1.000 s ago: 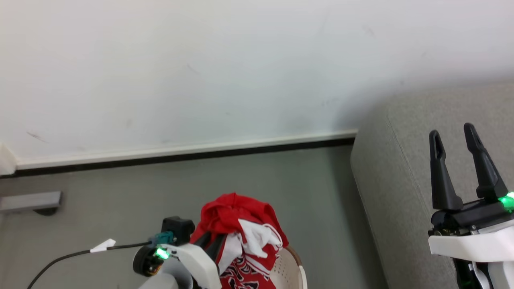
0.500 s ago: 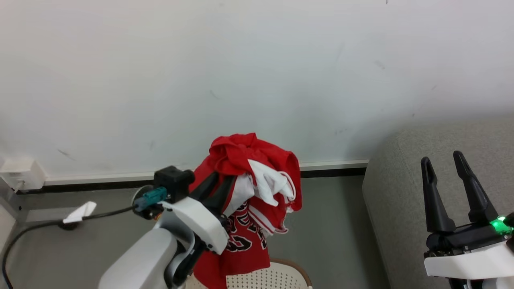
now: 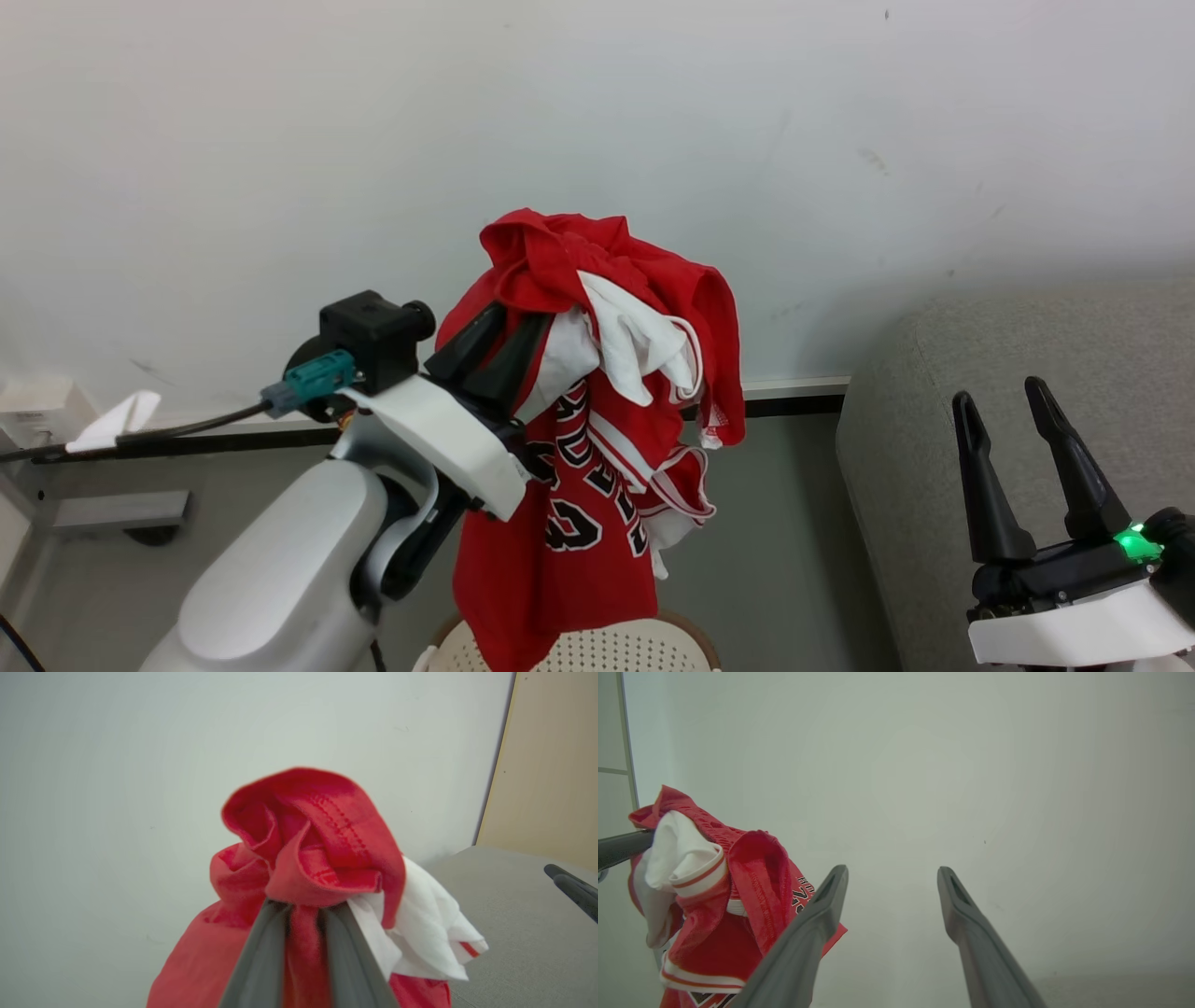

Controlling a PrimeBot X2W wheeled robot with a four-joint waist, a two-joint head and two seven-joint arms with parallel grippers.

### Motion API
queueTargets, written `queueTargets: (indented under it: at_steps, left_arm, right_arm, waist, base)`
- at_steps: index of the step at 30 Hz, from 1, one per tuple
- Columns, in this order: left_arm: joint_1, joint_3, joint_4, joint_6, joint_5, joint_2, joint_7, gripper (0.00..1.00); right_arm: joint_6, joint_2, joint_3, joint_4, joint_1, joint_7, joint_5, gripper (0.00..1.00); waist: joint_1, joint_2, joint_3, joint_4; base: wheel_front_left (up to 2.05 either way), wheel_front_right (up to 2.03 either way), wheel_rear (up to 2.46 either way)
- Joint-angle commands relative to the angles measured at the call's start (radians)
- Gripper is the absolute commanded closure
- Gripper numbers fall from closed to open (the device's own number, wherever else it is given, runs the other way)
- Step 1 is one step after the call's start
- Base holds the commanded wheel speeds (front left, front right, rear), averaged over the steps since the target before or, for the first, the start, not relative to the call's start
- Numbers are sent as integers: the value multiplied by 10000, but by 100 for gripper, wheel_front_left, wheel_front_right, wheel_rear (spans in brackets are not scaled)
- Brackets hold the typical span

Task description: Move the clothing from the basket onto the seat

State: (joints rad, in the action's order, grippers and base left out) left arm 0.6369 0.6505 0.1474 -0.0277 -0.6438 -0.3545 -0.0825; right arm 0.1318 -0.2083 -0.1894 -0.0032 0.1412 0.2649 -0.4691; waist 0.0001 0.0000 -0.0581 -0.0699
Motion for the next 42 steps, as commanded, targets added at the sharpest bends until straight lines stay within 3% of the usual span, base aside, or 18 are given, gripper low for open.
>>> queueTargets:
  at_steps: [1, 10, 25, 33, 42]
  left_arm:
    - [90, -52, -105, -63, -62, -70, 15, 100]
    - [67, 37, -135, -153, -41, 25, -30, 100]
    - [282, 525, 324, 106, -53, 577, -181, 100]
    - [317, 879, 367, 259, -60, 879, -100, 100]
    - [298, 1263, 446, 408, -40, 1138, -13, 100]
  right_arm:
    - [-21, -54, -52, 25, -111, -11, -59, 0]
    - [-21, -276, -939, 30, 176, -11, -389, 0]
    - [-21, -638, -4746, 1768, 1984, -11, -855, 0]
    - [-21, -246, -4897, 3119, 2955, -11, -548, 0]
    - [-21, -205, -4845, 3847, 3444, -11, -687, 0]
  waist:
    - [-1, 0, 23, -1]
    - [-1, 0, 209, 94]
    - [-1, 0, 369, 572]
    - [-1, 0, 337, 1121]
    - [-1, 0, 273, 1665]
  base:
    - [0, 0, 0]
    - [0, 0, 0]
    - [0, 0, 0]
    - [0, 0, 0]
    - [0, 0, 0]
